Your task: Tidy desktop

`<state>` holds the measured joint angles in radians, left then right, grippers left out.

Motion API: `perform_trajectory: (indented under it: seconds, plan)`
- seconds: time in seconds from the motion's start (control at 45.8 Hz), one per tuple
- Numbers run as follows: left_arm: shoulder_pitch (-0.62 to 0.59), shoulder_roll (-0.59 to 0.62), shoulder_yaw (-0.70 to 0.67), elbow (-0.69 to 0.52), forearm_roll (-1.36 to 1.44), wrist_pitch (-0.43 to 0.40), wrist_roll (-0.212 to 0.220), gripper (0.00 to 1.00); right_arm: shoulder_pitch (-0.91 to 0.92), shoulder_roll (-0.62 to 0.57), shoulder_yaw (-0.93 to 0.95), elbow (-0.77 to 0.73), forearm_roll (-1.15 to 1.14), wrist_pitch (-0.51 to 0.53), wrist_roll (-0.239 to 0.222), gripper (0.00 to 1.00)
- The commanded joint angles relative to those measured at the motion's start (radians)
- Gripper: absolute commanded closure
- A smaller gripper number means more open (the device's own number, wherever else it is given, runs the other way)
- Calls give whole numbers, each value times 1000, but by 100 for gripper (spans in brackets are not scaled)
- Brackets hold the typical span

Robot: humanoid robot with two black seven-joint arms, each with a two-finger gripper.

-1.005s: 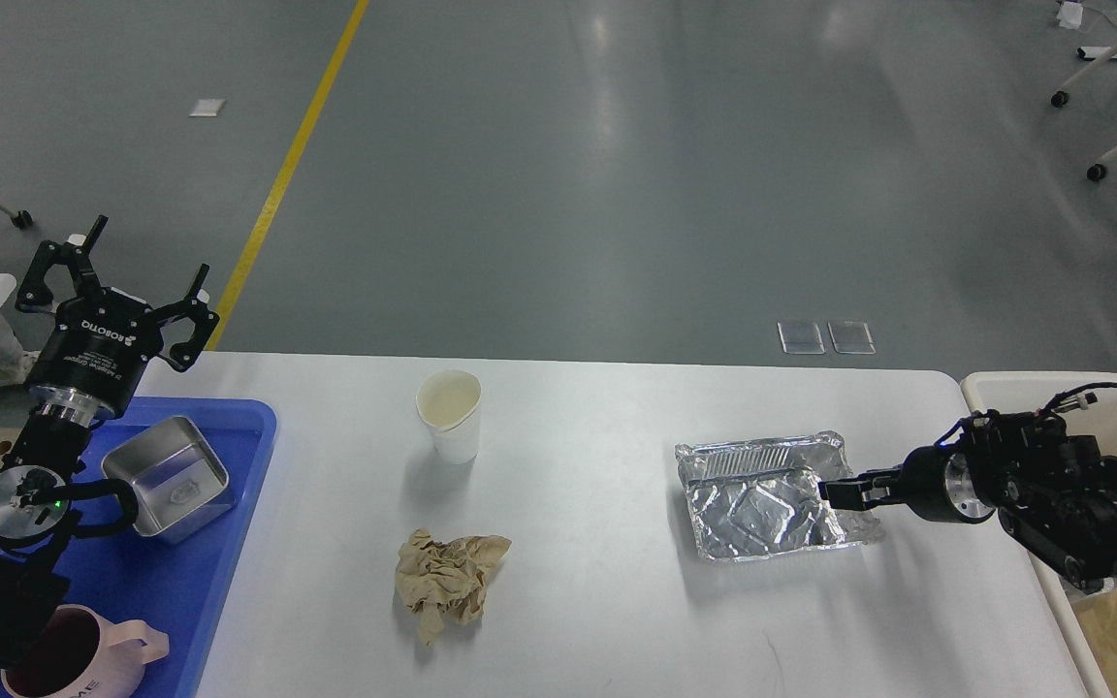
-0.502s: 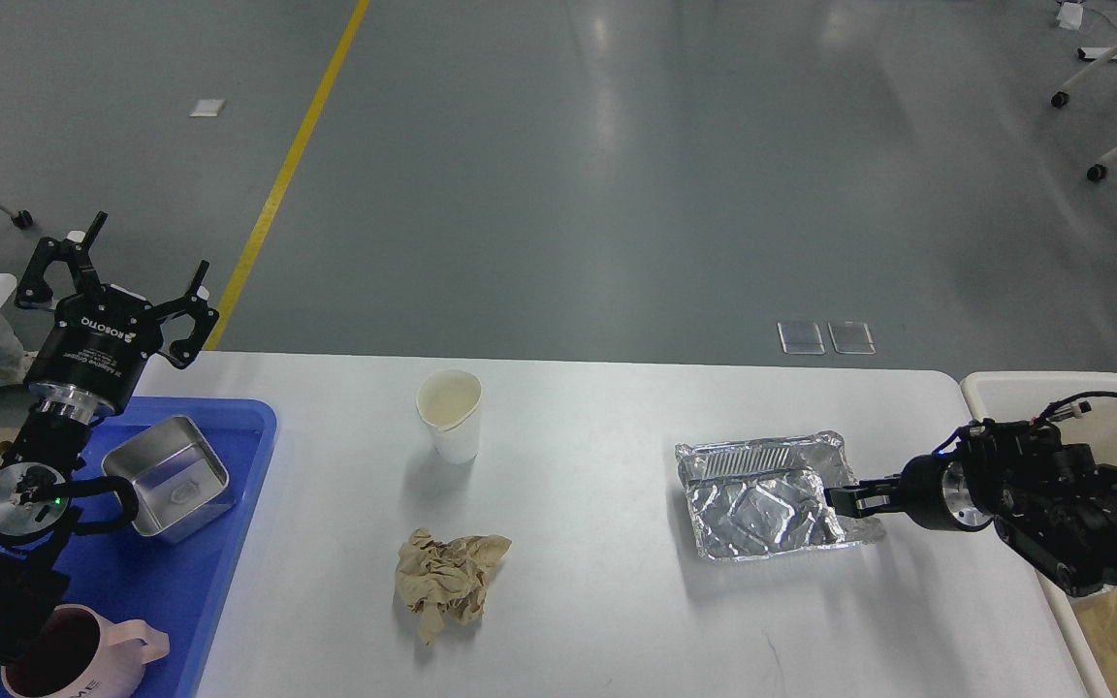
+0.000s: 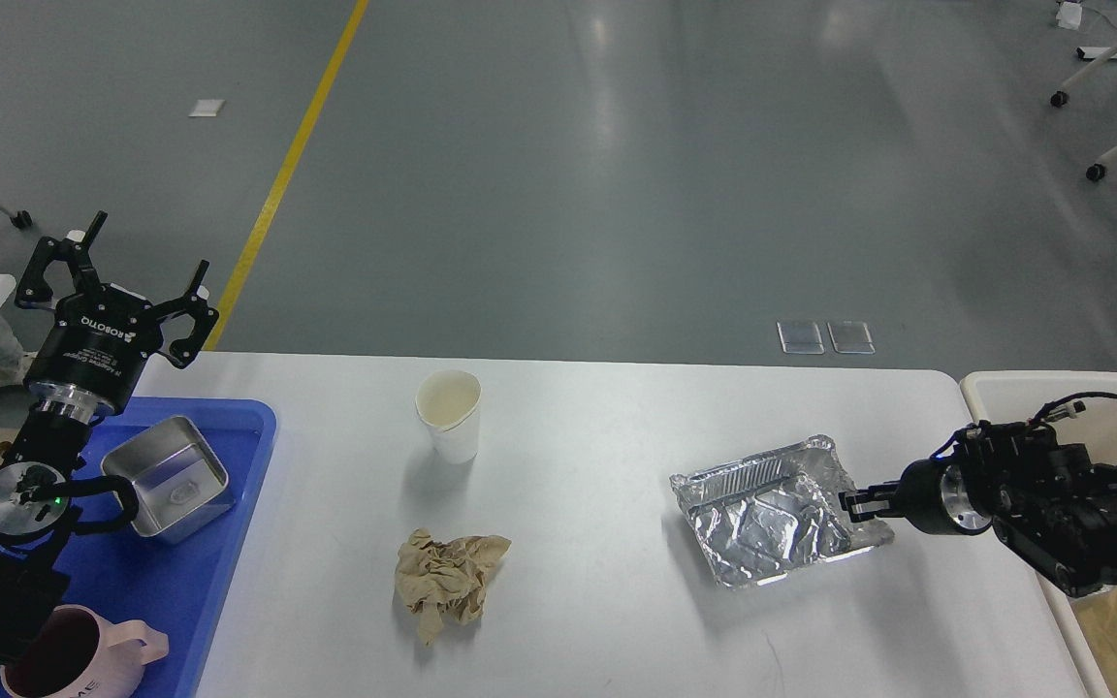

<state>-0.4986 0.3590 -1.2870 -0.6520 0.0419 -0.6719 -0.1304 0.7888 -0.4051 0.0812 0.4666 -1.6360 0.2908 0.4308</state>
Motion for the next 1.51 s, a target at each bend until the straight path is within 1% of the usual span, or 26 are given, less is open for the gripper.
perform_trajectory:
  seconds: [0.0,0.109,0.284,0.415,0.612,0.743,0.896,0.983,1.049,1.18,1.354,1.486]
  plan:
    - [0,0,0,2,0,0,0,3,12,-3,0,14,47,31,6,100]
    - [2,0,0,0,0,3,0,3,35,-27,6,62,85,86,9,100]
    - [0,6,0,0,0,6,0,3,95,-149,9,216,205,149,9,100]
    - [3,6,2,0,1,8,0,3,136,-213,11,277,255,197,9,100]
    - [6,9,2,0,1,11,0,3,138,-281,92,382,352,255,9,100]
    - [6,9,2,0,1,15,0,3,128,-285,107,445,364,254,8,100]
    - [6,17,3,0,1,17,0,3,99,-274,118,454,421,251,8,100]
    - [6,17,5,0,3,20,0,3,70,-265,117,461,421,232,5,100]
    - [6,17,5,-2,3,25,0,3,47,-261,114,486,416,197,-1,100]
    - [5,15,6,0,7,29,2,3,40,-276,115,570,418,163,-6,100]
    - [9,14,20,0,15,37,2,3,52,-284,114,593,421,159,-18,100]
    - [18,27,23,-8,16,32,6,3,58,-323,111,616,421,165,-20,100]
